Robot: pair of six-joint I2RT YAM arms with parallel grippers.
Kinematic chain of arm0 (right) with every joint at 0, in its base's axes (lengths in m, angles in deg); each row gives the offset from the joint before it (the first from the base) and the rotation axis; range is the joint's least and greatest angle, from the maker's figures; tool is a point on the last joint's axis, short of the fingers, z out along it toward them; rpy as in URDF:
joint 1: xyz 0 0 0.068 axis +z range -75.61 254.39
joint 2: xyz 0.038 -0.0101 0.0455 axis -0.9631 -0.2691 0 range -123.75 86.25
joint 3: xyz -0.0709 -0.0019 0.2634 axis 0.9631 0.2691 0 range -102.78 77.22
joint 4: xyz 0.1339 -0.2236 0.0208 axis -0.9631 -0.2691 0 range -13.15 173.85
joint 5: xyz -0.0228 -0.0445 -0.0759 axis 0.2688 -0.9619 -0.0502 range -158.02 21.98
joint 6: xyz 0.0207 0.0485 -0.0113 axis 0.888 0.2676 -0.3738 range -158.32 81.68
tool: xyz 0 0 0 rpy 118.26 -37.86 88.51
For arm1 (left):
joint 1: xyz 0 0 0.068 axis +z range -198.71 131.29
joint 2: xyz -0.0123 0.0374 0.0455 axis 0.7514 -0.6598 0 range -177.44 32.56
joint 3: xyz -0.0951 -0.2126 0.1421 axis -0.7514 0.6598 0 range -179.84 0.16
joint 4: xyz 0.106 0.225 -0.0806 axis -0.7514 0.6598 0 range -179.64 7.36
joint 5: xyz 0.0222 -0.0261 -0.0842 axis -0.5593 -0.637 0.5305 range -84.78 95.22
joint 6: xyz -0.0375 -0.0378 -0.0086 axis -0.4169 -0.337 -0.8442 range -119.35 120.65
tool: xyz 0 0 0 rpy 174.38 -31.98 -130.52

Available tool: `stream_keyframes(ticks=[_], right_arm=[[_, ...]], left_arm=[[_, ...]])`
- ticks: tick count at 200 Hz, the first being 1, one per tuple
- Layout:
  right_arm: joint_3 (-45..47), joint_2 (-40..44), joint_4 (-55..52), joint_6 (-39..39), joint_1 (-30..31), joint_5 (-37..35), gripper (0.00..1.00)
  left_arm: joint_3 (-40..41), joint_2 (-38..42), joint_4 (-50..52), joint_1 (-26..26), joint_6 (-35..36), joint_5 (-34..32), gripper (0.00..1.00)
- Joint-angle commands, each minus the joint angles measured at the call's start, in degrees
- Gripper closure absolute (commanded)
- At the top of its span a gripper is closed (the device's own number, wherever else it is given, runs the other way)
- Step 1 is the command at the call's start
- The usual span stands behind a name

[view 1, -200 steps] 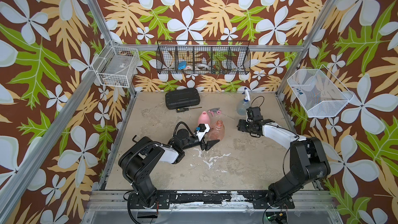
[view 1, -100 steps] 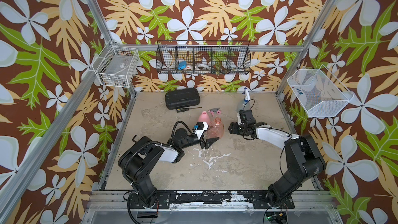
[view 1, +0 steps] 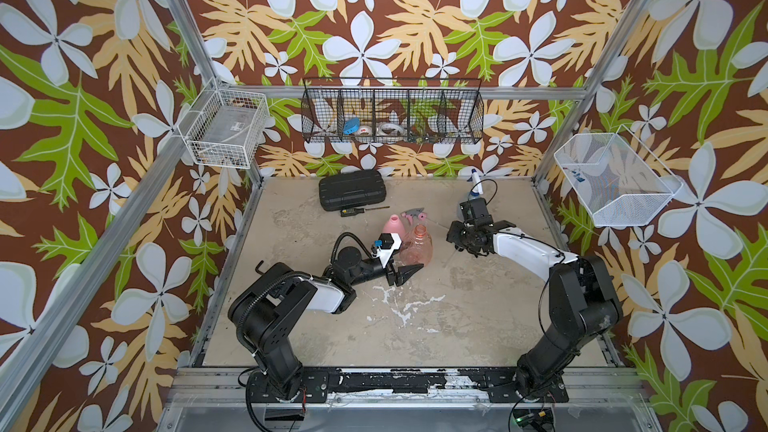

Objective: Attach spray nozzles to spray bottles
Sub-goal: Pick up the spray nozzle from the center of the board.

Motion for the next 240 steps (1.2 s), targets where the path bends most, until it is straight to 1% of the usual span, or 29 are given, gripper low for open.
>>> stream_keyframes(ticks=[1,40,66,101,122,161,198,215,228,240], right_arm=[[-1.56,-2.52,-2.94,2.36,-1.05,-1.70,0.42],[0.15,-3.73,0.09,0.63,-1.78,-1.82,0.35],[-0.40,-6.08,0.67,0.29,-1.99,-1.55,0.35],[-1.98,-8.96,1.28,-1.08,-2.34,-4.33,0.37],[-2.42,-10.41,1.60,-1.55,-2.69,-3.43,0.39],[-2.08,-10.67,2.61,-1.78,-2.70,-2.78,0.50],[-0.69,-8.08,2.97,-3.22,-2.67,-3.05,0.67],[0.27,-5.01,2.98,-3.78,-2.64,-3.19,0.74],[0.69,-1.04,2.62,-4.47,-2.21,-4.74,0.75],[0.12,3.32,1.59,-4.99,-1.43,-7.62,0.76]], left_arm=[[0.06,0.00,-2.91,0.11,-0.66,0.91,0.27],[0.70,0.27,-1.87,0.21,0.79,0.73,0.27],[0.26,-0.17,-1.86,0.19,0.55,0.90,0.27],[-0.27,-0.40,-1.84,0.20,0.01,1.68,0.27],[-0.27,-0.64,-1.69,0.20,-0.17,1.95,0.27],[-0.96,-1.01,-1.74,0.20,-1.13,2.14,0.27],[-1.32,-0.66,-1.59,0.20,-1.59,1.88,0.28],[-1.49,-0.67,-1.75,0.19,-2.01,1.71,0.29],[-1.33,-0.66,-1.74,0.19,-2.29,0.05,0.30],[-1.16,-0.66,-1.70,0.20,-2.78,-2.04,0.30]])
